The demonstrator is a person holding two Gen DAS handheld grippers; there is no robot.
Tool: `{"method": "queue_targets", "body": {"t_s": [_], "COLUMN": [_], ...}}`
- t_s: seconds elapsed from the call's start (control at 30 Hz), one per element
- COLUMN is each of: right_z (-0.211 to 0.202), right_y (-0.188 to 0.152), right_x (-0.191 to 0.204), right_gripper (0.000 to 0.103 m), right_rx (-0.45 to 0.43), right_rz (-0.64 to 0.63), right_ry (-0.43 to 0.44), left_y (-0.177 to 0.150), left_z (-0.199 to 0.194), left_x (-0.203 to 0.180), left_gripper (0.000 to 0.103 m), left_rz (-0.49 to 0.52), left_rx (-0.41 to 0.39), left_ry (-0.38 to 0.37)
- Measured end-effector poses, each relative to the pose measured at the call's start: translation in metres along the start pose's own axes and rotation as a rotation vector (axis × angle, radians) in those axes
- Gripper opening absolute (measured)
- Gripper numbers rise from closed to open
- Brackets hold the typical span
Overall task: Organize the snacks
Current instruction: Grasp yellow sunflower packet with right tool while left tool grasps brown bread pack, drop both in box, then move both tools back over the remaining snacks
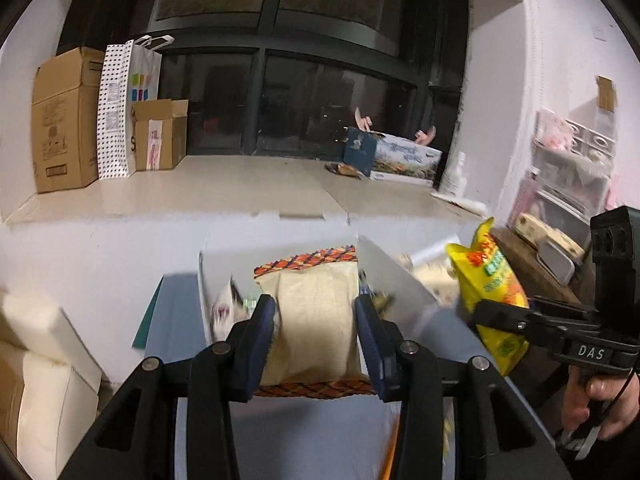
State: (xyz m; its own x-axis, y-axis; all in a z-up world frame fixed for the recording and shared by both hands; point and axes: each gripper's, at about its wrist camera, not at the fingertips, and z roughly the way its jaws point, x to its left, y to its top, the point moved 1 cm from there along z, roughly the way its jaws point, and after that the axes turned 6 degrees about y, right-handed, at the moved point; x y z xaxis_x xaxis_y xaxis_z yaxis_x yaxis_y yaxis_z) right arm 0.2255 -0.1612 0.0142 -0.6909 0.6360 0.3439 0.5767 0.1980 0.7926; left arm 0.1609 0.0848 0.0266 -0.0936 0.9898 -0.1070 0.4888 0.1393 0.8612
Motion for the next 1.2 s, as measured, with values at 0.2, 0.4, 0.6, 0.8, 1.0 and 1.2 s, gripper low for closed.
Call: {"method": "queue_targets", "body": {"t_s": [0.2, 0.4, 0.6, 0.8, 1.0, 1.2], "right_z": [0.075, 0.121, 0.111, 0.075, 0.014, -0.037], "right_y": [0.060, 0.073, 0.062, 0.057, 0.020, -0.052], "right_x": [-0.019, -0.042, -0.055, -0.043, -0.016, -0.007], "right_gripper": [0.031, 0.074, 0.103, 0.103, 0.103, 0.103], "right_rx": [0.059, 0.120, 0.081, 0.017, -0.053, -0.050], "right_rz": [0.025, 0.069, 0.082, 0.050, -0.021, -0.021], "right_ry": [-0.035, -0.109, -0.153, -0.106, -0.048, -0.001], "left_y": [0.038, 0.036, 0.014, 0.006, -0.027, -0.084], "left_z": [0.073, 0.111, 0.096, 0.063, 0.006, -0.031], "left_x": [0.015, 0.034, 0.053, 0.044, 0.005, -0.021], "left_gripper": [0.046, 0.078, 0.103, 0.103, 0.103, 0.103], "left_rz": [-0.056, -0.095, -0.116, -0.088, 0.025, 0.042], "left_rx": [0.054, 0.140, 0.126, 0.085, 0.045, 0.104], "left_ry": [0.011, 0.029, 0.047, 0.009, -0.050, -0.135]}}
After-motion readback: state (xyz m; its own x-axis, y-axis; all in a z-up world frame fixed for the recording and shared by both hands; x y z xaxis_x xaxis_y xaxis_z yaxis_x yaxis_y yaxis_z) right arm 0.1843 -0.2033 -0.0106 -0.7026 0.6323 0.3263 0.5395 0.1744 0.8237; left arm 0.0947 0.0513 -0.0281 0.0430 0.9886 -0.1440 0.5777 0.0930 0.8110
